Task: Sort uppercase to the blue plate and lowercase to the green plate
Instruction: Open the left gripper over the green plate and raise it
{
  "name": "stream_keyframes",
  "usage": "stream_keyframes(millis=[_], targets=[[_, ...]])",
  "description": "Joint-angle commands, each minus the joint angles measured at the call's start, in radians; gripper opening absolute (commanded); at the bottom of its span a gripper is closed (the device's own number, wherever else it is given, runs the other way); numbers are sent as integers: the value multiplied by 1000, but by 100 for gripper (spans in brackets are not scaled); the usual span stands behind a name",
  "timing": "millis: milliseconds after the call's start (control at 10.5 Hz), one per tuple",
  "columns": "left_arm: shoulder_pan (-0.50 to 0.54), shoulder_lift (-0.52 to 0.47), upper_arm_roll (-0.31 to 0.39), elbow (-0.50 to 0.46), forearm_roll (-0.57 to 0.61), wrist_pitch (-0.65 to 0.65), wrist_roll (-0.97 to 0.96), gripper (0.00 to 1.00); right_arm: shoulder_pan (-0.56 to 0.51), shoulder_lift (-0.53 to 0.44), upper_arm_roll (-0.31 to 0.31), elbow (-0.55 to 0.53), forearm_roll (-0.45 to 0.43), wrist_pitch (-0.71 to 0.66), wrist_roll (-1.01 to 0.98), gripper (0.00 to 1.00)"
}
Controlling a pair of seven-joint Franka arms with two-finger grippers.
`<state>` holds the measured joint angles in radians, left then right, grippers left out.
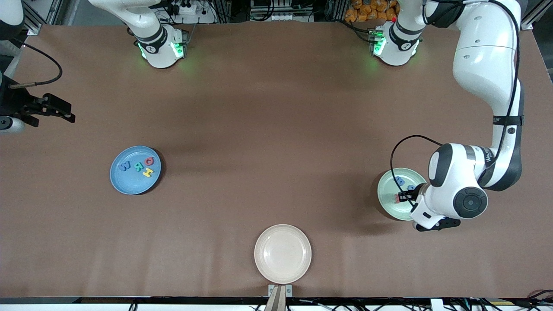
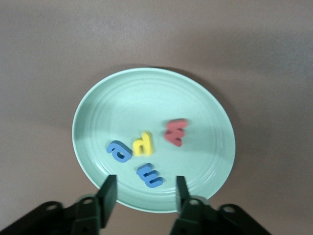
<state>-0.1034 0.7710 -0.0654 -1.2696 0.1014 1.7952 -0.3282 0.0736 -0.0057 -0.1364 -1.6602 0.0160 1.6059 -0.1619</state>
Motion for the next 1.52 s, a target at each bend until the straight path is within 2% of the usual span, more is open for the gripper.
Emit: stream_keyframes(millis=[0,571,761,1427], targets=[[-12,-89,6,-8,29,-11,14,100,-6,-8,4,0,13,0,15,100],[-21,-373,-11,-8,-9,-209,110,100,-9,-8,4,2,15,3,18,100],[-6,-441,-8,-10,-101,-217,109,100,-12,-8,4,7,15,5,18,100],[-6,-628,-4,-31,-88,-373,95,100,-14,-7,4,7,16,5,18,100]])
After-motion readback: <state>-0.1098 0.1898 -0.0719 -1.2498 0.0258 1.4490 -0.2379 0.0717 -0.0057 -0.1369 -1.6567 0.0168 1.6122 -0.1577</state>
